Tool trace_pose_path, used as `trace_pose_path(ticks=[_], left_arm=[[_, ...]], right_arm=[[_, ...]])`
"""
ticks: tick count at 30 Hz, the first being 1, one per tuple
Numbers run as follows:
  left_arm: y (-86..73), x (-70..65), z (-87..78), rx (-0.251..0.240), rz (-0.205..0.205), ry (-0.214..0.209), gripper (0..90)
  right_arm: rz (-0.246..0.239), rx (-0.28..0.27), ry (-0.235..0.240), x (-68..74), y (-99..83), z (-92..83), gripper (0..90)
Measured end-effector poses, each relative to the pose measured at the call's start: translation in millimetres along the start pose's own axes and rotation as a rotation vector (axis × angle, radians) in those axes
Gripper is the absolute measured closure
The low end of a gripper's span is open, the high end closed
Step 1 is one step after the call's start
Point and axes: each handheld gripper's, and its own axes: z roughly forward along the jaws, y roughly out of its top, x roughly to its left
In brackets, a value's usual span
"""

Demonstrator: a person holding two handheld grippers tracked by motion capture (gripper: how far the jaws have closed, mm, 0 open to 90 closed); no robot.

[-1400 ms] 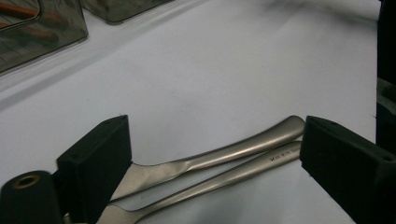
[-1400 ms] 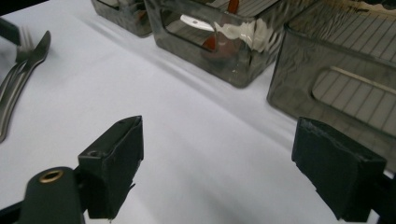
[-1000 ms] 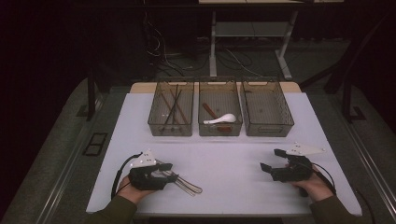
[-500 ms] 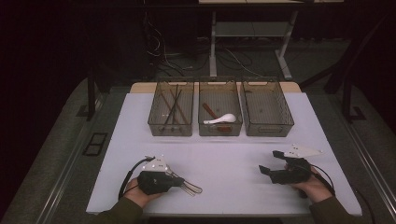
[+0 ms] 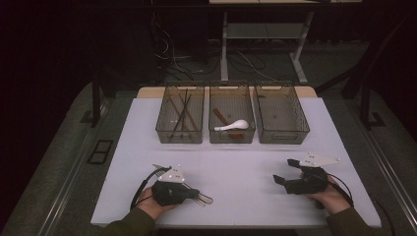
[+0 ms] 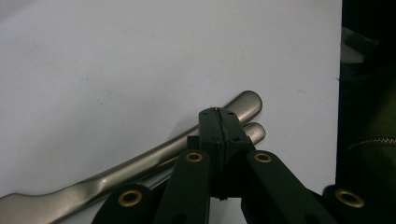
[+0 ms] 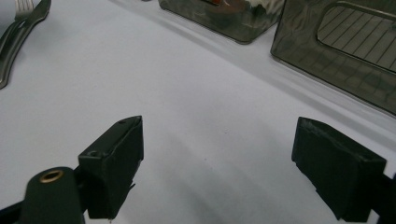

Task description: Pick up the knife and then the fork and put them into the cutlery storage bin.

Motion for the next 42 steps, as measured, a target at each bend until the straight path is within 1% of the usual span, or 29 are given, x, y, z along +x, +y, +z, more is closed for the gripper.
trace_pose_path(ticks=[1, 4, 7, 10, 13, 16, 17, 18, 19, 22, 23, 25, 27, 28, 29, 30, 31, 34, 38, 39, 42], left_arm=[[0.4, -0.3, 1.1, 0.001, 0.009, -0.009, 89.0], [0.5, -1.2, 1.3, 0.002, 0.020, -0.004, 89.1], [2.2, -1.6, 3.1, 0.012, 0.038, 0.011, 89.1], [2.9, -0.5, 4.4, 0.016, 0.043, 0.018, 89.1], [5.8, 1.4, 6.7, 0.026, 0.054, 0.037, 89.1], [7.8, 2.6, 8.6, 0.025, 0.057, 0.040, 89.1], [9.4, 3.8, 9.7, 0.029, 0.066, 0.046, 89.1], [9.4, 3.8, 9.7, 0.029, 0.066, 0.046, 89.2], [10.5, 4.8, 10.7, 0.031, 0.077, 0.053, 89.1], [11.3, 6.0, 10.9, 0.039, 0.079, 0.059, 89.2], [12.7, 7.3, 11.5, 0.046, 0.088, 0.070, 89.2], [13.6, 7.6, 11.9, 0.047, 0.084, 0.076, 89.1], [16.4, 9.3, 13.4, 0.057, 0.097, 0.084, 89.2], [16.4, 9.3, 13.4, 0.057, 0.097, 0.084, 89.1], [18.3, 10.4, 14.3, 0.065, 0.109, 0.091, 89.2], [18.3, 10.4, 14.3, 0.065, 0.109, 0.091, 89.2], [20.5, 11.4, 15.3, 0.073, 0.121, 0.101, 89.2], [22.0, 12.5, 17.1, 0.069, 0.116, 0.106, 89.2], [25.4, 16.2, 19.3, 0.074, 0.125, 0.116, 89.2], [27.9, 18.2, 20.8, 0.079, 0.130, 0.124, 89.2], [30.2, 21.3, 22.5, 0.077, 0.131, 0.130, 89.2]], right_arm=[[0.002, 0.001, 0.001, -0.2, 0.0, 0.4, 16.5], [0.002, 0.001, 0.000, -0.3, 0.0, 0.3, 16.5], [0.002, 0.000, 0.001, 0.1, -0.3, -0.2, 16.5], [0.003, 0.002, 0.000, -0.3, -0.9, 0.1, 16.5], [0.002, 0.004, -0.002, 0.0, -1.8, -1.4, 16.5], [-0.001, 0.003, -0.002, 0.2, -1.6, -1.6, 16.5], [0.000, 0.003, -0.001, 0.4, -1.0, -1.0, 16.5], [0.000, 0.003, -0.001, 0.4, -1.0, -1.0, 16.5], [-0.002, 0.005, 0.001, 0.8, -1.1, -0.3, 16.5], [-0.006, 0.006, 0.001, 0.7, -1.5, -0.3, 16.5], [-0.002, 0.004, 0.004, 0.3, -1.5, -0.6, 16.5], [-0.007, 0.005, 0.003, 0.2, -1.7, -0.6, 16.5], [-0.006, 0.006, 0.004, 0.6, -1.6, -0.7, 16.5], [-0.006, 0.006, 0.004, 0.6, -1.6, -0.7, 16.5], [-0.009, 0.007, 0.003, 1.4, -1.7, -0.7, 16.5], [-0.009, 0.007, 0.003, 1.4, -1.7, -0.7, 16.5], [-0.010, 0.010, 0.005, 1.5, -1.6, -0.3, 16.5], [-0.011, 0.010, 0.006, 1.3, -1.4, 0.2, 16.5], [-0.015, 0.012, 0.008, 1.6, -1.4, 0.6, 16.5], [-0.017, 0.012, 0.007, 1.6, -1.5, 0.6, 16.5], [-0.018, 0.012, 0.007, 1.6, -1.6, 0.7, 16.5]])
